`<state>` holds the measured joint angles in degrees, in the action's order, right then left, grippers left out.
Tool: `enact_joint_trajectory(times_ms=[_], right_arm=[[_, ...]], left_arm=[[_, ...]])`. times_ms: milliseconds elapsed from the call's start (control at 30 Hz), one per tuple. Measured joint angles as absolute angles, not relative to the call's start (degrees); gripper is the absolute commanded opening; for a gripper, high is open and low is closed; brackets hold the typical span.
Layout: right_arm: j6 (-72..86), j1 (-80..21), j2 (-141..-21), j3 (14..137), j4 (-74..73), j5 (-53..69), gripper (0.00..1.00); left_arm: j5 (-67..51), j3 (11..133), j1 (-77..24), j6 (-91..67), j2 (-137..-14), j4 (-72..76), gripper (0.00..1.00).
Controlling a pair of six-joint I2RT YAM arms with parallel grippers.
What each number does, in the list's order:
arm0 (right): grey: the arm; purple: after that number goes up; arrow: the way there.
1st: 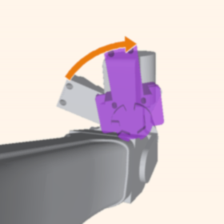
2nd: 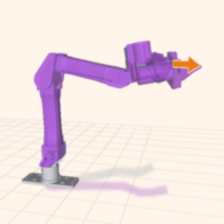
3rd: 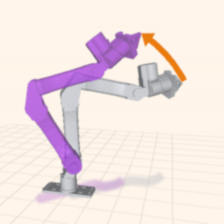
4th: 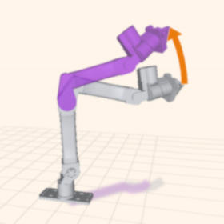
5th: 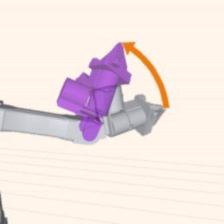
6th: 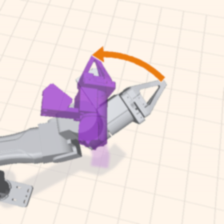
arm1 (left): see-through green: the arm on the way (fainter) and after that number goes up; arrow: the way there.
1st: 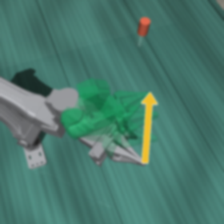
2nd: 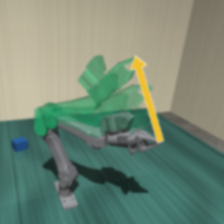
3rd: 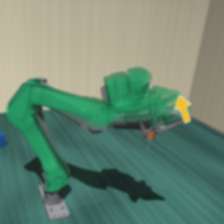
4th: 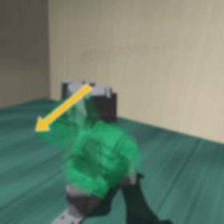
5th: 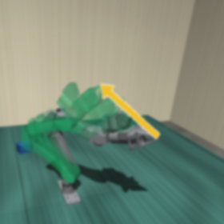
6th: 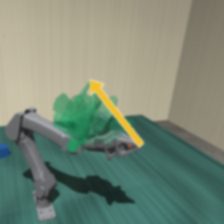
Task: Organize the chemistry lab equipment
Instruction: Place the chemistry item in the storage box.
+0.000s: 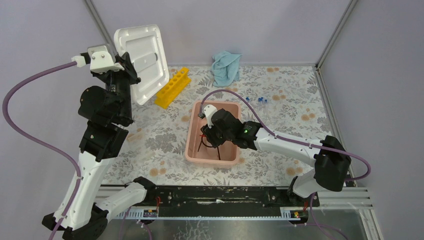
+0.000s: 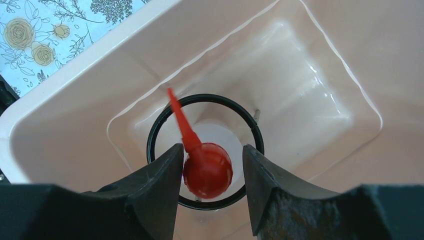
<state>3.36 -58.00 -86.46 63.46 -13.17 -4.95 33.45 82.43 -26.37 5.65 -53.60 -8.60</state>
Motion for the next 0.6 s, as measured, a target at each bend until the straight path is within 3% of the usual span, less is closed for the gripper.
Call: enact_joint_trajectory(times_ms=[600], right_arm=[[3.29,-58.00,-86.46,63.77,-13.89,-4.99,0.52]], left_arm=[[33.45,82.11,-26.37,5.65,-53.49,-8.54,0.00]])
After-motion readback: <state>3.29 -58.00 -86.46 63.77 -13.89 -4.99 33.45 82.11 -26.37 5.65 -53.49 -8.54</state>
